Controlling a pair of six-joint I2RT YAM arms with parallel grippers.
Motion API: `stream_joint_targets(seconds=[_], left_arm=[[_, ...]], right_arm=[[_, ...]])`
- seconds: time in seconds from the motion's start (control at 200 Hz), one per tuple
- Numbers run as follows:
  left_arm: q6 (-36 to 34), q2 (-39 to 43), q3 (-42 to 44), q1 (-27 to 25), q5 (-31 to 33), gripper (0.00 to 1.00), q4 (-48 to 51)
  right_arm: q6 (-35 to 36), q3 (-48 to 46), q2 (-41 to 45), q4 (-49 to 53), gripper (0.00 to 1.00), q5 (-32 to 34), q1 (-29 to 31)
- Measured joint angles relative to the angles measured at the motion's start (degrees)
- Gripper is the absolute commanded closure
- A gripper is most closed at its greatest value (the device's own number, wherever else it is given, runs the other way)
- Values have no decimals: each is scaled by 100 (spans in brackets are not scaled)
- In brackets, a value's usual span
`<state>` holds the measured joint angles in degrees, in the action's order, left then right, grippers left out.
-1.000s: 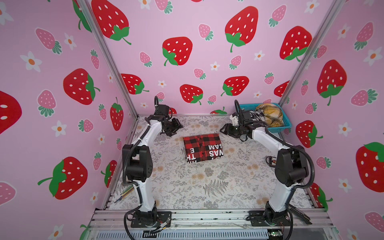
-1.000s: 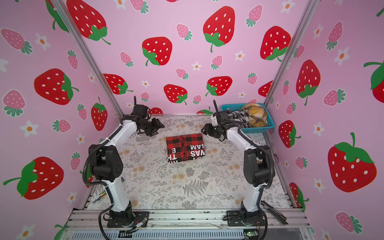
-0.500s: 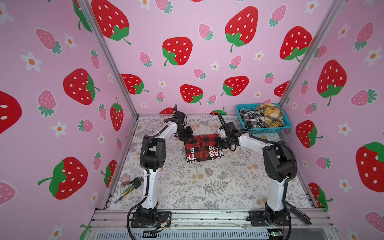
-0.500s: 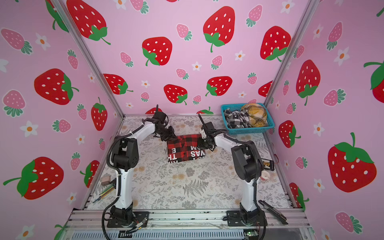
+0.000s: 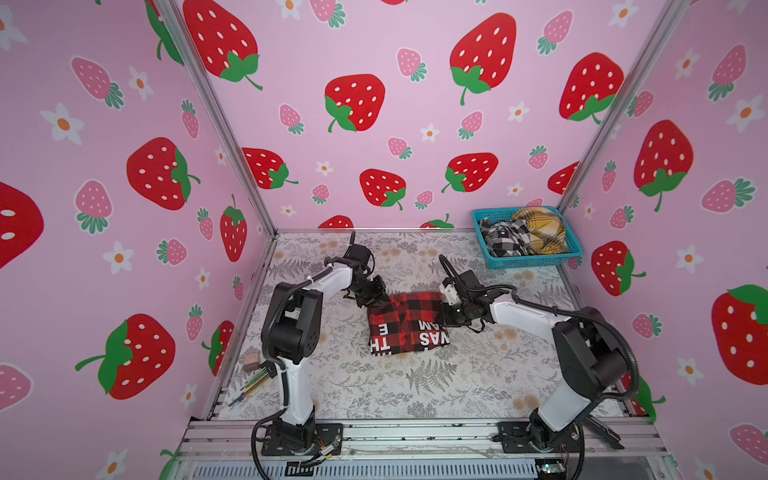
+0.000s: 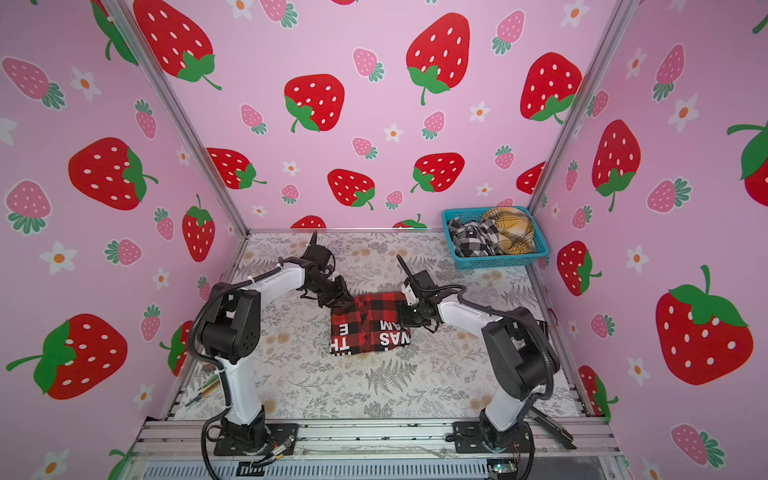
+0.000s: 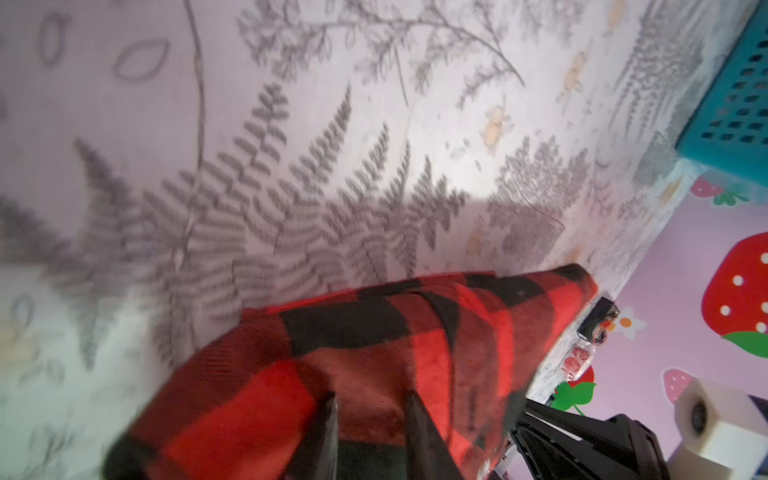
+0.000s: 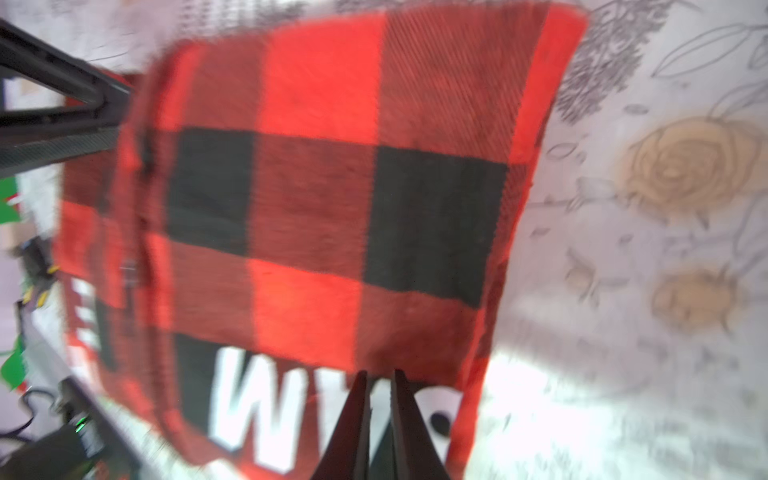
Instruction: Fold and stack the long sleeve shirts
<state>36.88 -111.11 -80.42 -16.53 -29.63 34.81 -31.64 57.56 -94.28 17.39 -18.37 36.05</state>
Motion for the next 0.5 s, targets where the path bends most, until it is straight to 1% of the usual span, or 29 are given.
stream_joint_targets(seconds=[0.045, 0.11, 0.185, 0.275, 0.43, 0.5], left_arm=[[-11, 284, 4, 22, 59, 69, -2], [-46, 553, -48, 114, 87, 80, -22], [-107, 610, -127, 243, 83, 87, -55], [-83, 573, 55, 363, 92, 89, -166], [-4, 660, 973, 448, 24, 93, -317], [39, 638, 1220, 490, -35, 93, -339]], right_arm=[[-9, 79, 168, 101, 86, 55, -4], [-20, 330, 269, 184, 87, 136, -44], [-37, 695, 155, 157, 90, 203, -83], [-76, 1054, -247, -33, 90, 168, -109], [-186, 1228, -1045, -308, 92, 96, -133], [-208, 1294, -1364, -332, 92, 83, -175]])
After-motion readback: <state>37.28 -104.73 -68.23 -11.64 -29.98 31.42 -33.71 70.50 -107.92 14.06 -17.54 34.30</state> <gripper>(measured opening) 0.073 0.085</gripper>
